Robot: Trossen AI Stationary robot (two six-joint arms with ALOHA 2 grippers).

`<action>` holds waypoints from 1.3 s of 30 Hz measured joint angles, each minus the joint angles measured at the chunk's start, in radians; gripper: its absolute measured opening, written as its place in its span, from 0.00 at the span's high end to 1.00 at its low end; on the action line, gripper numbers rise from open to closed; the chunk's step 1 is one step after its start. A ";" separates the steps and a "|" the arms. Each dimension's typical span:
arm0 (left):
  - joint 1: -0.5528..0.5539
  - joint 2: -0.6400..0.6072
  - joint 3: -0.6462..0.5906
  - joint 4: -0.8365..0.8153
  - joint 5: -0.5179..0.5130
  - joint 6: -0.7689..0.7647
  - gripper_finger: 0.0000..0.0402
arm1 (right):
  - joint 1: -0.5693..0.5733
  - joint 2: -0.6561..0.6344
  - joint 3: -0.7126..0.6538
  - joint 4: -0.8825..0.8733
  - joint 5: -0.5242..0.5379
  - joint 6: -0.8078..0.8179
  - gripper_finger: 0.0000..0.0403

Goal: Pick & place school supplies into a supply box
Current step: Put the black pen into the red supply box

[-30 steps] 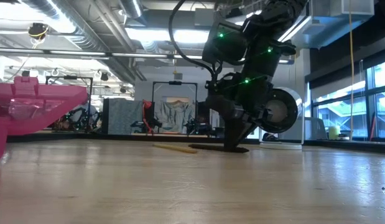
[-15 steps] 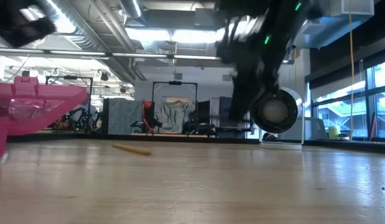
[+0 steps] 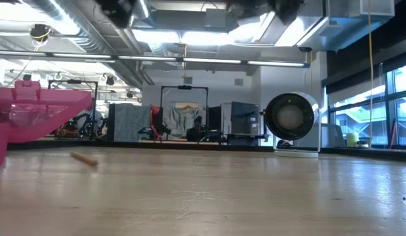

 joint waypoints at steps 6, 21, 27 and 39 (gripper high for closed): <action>0.089 0.000 -0.088 0.314 0.141 0.124 0.65 | 0.073 0.010 0.000 0.158 0.101 -0.124 0.89; 0.164 0.000 -0.095 0.503 0.172 0.279 0.64 | 0.088 0.067 0.001 0.414 0.200 -0.284 0.89; 0.176 0.000 -0.095 0.537 0.250 0.300 0.66 | 0.080 0.082 0.001 0.431 0.201 -0.281 0.89; 0.172 0.000 -0.095 0.592 0.271 0.405 0.86 | 0.047 0.093 0.001 0.462 0.134 -0.308 0.89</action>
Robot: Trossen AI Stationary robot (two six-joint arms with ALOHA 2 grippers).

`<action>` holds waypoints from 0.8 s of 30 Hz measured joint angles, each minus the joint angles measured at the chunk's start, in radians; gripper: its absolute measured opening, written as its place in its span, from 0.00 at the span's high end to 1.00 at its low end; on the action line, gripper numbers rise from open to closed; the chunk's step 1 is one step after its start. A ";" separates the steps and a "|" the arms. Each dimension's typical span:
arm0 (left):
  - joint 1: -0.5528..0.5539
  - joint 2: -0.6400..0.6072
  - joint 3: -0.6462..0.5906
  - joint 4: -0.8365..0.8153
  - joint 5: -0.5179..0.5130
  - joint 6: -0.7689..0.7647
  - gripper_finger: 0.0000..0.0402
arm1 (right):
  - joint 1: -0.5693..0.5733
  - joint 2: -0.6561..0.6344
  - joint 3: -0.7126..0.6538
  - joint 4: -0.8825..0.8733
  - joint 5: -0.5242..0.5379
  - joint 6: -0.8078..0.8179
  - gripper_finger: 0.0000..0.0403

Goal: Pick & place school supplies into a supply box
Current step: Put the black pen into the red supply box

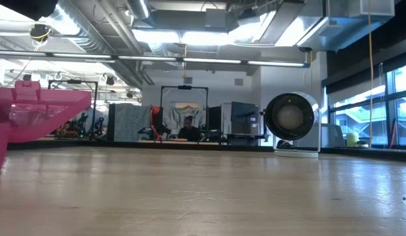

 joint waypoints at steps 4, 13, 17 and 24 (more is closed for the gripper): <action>-0.001 0.000 0.000 0.001 0.004 0.012 0.96 | 0.000 0.000 0.000 -0.003 -0.001 -0.008 0.88; 0.002 0.001 0.000 -0.006 0.004 0.008 0.96 | -0.001 0.000 0.001 -0.026 0.001 -0.050 0.87; 0.000 0.000 0.001 -0.009 -0.001 0.004 0.96 | -0.003 -0.001 0.001 -0.081 -0.046 -0.039 0.77; -0.018 -0.039 0.001 -0.149 -0.068 -0.012 0.97 | -0.002 -0.019 0.001 -0.280 -0.055 0.128 0.54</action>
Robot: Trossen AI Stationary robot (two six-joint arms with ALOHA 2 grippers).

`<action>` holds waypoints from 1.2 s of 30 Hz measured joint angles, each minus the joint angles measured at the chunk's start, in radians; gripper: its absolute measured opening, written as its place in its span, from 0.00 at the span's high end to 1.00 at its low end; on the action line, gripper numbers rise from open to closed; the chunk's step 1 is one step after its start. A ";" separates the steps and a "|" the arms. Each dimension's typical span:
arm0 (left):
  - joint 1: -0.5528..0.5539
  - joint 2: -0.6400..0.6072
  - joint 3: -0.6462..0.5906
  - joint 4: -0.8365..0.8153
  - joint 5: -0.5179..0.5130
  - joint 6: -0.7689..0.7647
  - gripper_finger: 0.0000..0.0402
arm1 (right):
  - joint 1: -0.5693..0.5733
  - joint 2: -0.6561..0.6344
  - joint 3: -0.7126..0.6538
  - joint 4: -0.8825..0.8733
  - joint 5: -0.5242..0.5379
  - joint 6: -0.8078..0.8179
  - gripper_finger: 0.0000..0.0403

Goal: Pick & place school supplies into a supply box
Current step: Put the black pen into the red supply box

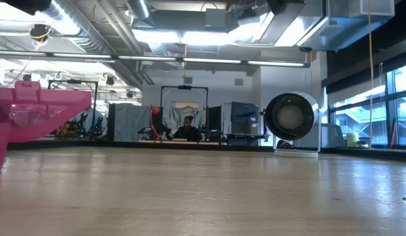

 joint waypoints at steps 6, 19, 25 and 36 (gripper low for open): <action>-0.053 -0.113 0.000 -0.299 -0.139 -0.106 0.97 | 0.000 -0.004 0.000 -0.165 -0.001 0.135 0.46; -0.166 -0.327 0.002 -0.953 0.043 -0.771 0.97 | 0.000 -0.004 0.000 -0.326 0.037 0.241 0.47; -0.197 -0.315 0.095 -1.318 0.125 -1.039 0.97 | -0.020 -0.004 0.000 -0.327 0.077 0.239 0.47; -0.245 -0.159 0.142 -1.511 0.360 -1.240 0.97 | -0.072 -0.004 0.000 -0.333 0.077 0.240 0.47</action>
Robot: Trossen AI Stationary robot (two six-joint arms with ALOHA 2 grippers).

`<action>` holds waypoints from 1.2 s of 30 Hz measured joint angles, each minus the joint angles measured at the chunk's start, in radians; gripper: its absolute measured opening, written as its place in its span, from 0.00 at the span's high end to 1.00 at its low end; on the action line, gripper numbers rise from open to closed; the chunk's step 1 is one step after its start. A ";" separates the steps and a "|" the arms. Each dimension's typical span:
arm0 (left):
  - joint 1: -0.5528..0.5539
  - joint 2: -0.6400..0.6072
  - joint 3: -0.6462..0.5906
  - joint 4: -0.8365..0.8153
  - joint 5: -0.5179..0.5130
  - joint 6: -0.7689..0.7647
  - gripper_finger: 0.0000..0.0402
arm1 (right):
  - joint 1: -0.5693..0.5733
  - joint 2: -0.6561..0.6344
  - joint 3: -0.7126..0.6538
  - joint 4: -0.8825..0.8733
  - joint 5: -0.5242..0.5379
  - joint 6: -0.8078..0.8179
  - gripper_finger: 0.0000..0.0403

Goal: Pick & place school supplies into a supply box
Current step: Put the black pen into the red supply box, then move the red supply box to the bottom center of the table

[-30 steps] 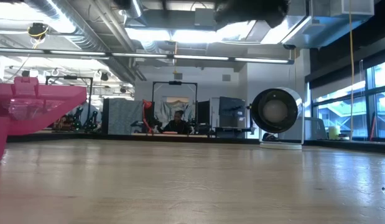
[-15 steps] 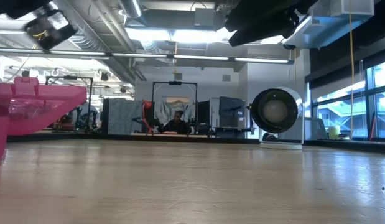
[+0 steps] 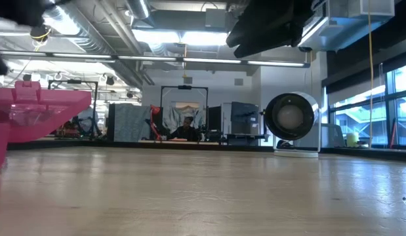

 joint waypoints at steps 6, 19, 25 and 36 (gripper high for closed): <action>-0.008 0.118 0.000 -0.038 0.124 -0.050 0.97 | -0.027 0.000 -0.001 0.000 0.000 0.000 0.47; -0.005 0.215 0.000 -0.038 0.234 -0.100 0.92 | -0.063 0.072 -0.002 0.002 -0.044 0.004 0.47; -0.004 0.205 0.000 -0.035 0.236 -0.157 0.84 | -0.062 0.073 -0.002 0.003 -0.044 0.003 0.47; -0.011 0.144 0.000 -0.031 0.275 -0.214 0.84 | -0.062 0.073 -0.002 0.004 -0.045 0.004 0.47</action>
